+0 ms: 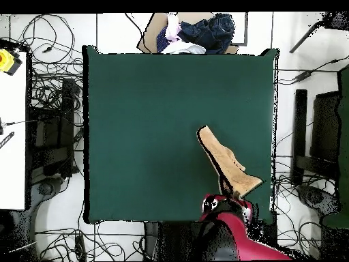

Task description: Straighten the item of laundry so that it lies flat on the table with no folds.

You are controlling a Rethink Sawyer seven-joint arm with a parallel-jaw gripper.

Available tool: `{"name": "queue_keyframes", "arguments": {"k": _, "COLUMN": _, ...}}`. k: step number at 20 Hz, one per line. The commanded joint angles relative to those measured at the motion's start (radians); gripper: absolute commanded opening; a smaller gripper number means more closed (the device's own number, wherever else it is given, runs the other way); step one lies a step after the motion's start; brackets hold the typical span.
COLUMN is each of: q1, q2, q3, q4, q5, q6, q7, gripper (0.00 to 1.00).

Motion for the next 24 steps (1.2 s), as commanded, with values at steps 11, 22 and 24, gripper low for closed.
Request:
{"name": "queue_keyframes", "arguments": {"k": 11, "q1": 0.354, "q2": 0.468, "q3": -0.205, "q4": -0.014, "q5": 0.189, "q6": -0.394, "q7": 0.453, "gripper": 0.00}}
{"name": "queue_keyframes", "arguments": {"k": 22, "q1": 0.518, "q2": 0.615, "q3": -0.197, "q4": -0.022, "q5": 0.460, "q6": -0.508, "q7": 0.521, "gripper": 0.00}}
{"name": "queue_keyframes", "arguments": {"k": 24, "q1": 0.547, "q2": 0.624, "q3": -0.192, "q4": -0.012, "q5": 0.496, "q6": -0.519, "q7": 0.534, "gripper": 0.00}}
